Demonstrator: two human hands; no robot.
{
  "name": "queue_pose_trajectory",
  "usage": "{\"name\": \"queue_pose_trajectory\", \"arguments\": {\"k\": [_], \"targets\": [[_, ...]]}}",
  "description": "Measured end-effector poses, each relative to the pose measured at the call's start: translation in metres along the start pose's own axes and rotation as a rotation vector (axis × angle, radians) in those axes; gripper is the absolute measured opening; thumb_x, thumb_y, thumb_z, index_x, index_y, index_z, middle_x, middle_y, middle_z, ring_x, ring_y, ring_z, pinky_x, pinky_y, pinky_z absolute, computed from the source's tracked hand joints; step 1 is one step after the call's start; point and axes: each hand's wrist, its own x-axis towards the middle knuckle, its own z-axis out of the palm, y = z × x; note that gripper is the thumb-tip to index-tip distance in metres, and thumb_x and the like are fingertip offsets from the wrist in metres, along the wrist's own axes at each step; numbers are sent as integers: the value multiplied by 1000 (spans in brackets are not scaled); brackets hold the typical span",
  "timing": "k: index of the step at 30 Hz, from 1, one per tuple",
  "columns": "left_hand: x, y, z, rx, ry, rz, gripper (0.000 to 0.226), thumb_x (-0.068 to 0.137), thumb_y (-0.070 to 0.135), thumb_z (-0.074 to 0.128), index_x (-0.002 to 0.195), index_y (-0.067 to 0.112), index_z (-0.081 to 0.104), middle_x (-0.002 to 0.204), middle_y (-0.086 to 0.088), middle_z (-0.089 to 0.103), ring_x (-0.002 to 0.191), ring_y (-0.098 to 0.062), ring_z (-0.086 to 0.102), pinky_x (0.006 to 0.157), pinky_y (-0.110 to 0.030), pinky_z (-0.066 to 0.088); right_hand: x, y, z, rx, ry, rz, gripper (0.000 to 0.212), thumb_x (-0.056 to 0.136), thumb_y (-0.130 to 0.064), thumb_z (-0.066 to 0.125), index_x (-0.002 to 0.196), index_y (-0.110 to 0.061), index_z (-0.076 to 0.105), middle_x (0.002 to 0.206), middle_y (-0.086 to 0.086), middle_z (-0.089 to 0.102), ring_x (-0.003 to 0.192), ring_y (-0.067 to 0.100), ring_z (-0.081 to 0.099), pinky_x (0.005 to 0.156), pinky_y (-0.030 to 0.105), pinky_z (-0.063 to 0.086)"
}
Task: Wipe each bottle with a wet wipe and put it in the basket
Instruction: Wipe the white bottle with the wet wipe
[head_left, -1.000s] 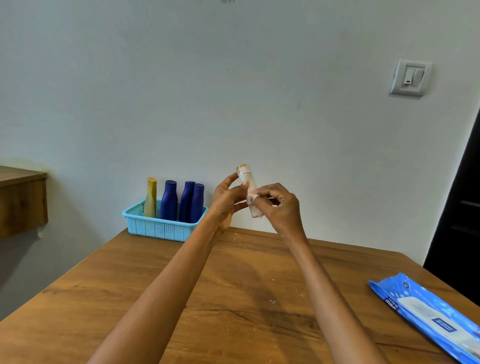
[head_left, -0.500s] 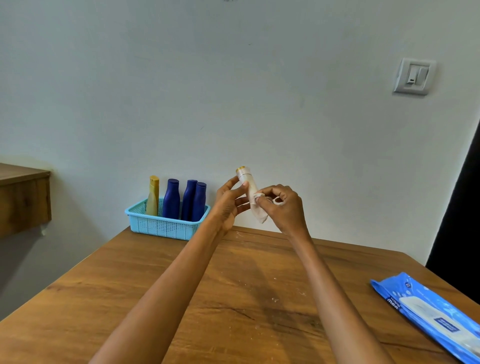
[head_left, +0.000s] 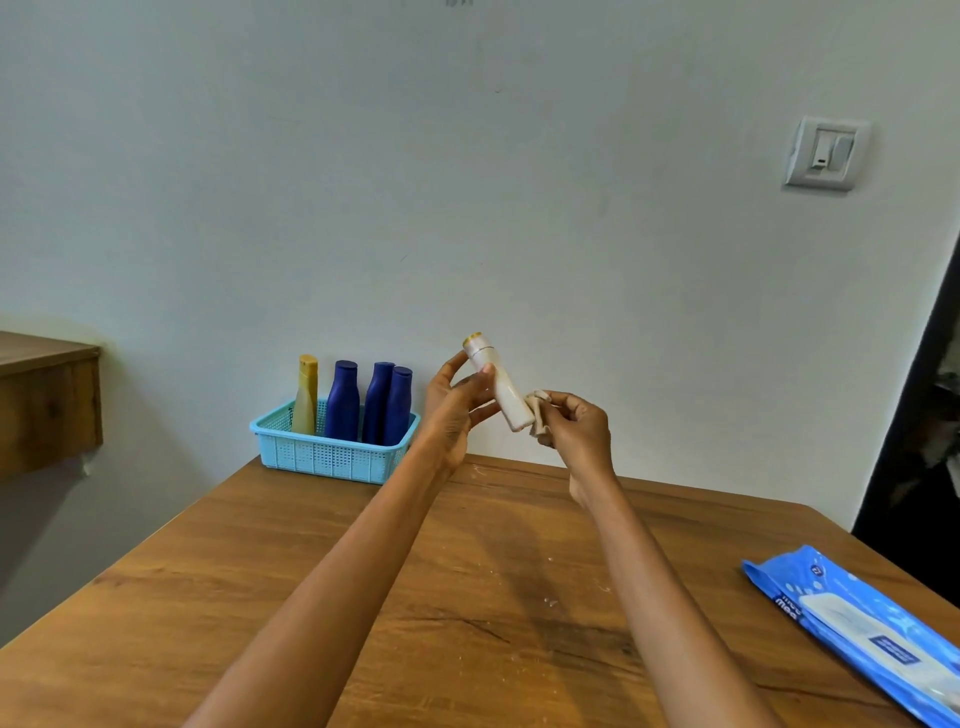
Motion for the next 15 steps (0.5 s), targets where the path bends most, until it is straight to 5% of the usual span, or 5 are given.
{"name": "queue_pose_trajectory", "arguments": {"k": [6,15], "targets": [[1,-2,4,175,-99,41,67,82,17,69,141,17,37,123,-17,59,96,-20,67,77,-32,58,5,2,-8,5,26,96,25,87,-19,66,109,-7,67,105,8,67,93,21,62,62,22,51],[-1,1,-3,310,-152,14,60,85,14,66,139,12,41,119,-15,63,96,-21,67,75,-28,58,-3,-26,7,93,-11,-69,19,89,-17,63,107,-13,66,101,2,67,93,14,63,69,23,54]]}}
